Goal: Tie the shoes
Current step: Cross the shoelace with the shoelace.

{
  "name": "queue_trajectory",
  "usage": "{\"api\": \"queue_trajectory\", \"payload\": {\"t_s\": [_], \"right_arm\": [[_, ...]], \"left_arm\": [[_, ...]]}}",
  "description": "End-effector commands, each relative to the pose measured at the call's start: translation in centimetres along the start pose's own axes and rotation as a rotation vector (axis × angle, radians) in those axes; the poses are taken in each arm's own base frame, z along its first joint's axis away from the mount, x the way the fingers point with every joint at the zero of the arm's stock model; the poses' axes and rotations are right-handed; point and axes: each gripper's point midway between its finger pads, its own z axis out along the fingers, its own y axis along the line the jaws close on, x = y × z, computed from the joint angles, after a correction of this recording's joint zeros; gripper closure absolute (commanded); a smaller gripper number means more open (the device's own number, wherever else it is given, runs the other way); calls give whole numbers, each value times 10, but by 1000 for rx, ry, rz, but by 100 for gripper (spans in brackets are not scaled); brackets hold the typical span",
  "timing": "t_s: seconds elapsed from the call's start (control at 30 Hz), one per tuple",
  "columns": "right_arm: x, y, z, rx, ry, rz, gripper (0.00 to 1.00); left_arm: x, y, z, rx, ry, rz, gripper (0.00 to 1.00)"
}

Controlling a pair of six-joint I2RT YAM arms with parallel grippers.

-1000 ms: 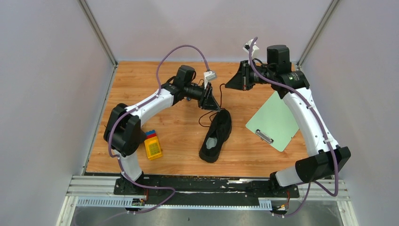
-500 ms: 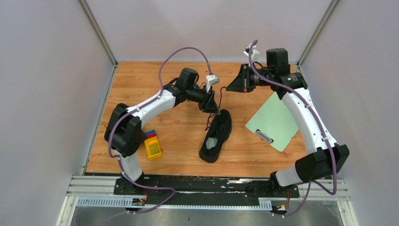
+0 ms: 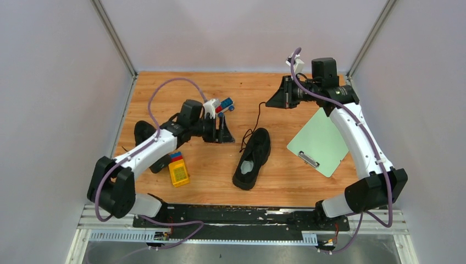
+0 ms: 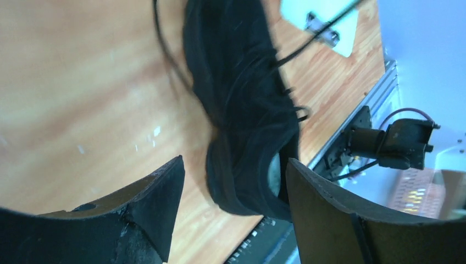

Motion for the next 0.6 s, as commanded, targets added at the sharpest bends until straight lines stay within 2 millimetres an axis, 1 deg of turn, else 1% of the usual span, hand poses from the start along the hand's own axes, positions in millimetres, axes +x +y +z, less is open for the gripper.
{"api": "queue_trajectory", "payload": {"t_s": [0.0, 0.03, 0.07, 0.2, 0.23, 0.27, 0.3, 0.33, 0.37, 0.4, 0.43, 0.47, 0.5, 0.53, 0.57], "right_arm": [[-10, 7, -8, 6, -41, -53, 100], [-10, 7, -9, 8, -42, -58, 100], [-11, 6, -9, 12, -43, -66, 100], [-9, 3, -9, 26, -37, -74, 100], [-8, 3, -10, 27, -35, -74, 100], [-8, 3, -10, 27, -33, -73, 100], [-7, 2, -9, 28, -30, -72, 100], [-6, 2, -9, 30, -29, -71, 100], [-6, 2, -9, 30, -28, -72, 100], [-6, 1, -9, 32, -27, -72, 100], [-5, 1, -9, 31, -25, -72, 100], [-5, 1, -9, 31, -25, -72, 100], [-5, 1, -9, 32, -25, -73, 100], [-5, 0, -9, 33, -26, -74, 100], [-5, 0, -8, 33, -25, -73, 100]], "left_arm": [[43, 19, 28, -12, 65, -470, 26], [45, 18, 33, 15, 60, -512, 27], [48, 22, 37, 8, 70, -535, 27], [47, 33, 54, -23, 83, -629, 28], [51, 37, 60, -30, 99, -656, 28], [43, 34, 64, -7, 81, -672, 28], [46, 38, 70, -10, 91, -697, 28], [41, 36, 73, 6, 83, -720, 29], [46, 40, 79, 0, 98, -746, 29], [42, 38, 82, 11, 95, -772, 30], [47, 41, 88, 2, 112, -795, 30], [45, 40, 91, 7, 115, -810, 32], [50, 41, 97, -1, 132, -820, 33], [49, 42, 102, -4, 142, -835, 34], [52, 38, 106, -3, 160, -841, 35]]}}
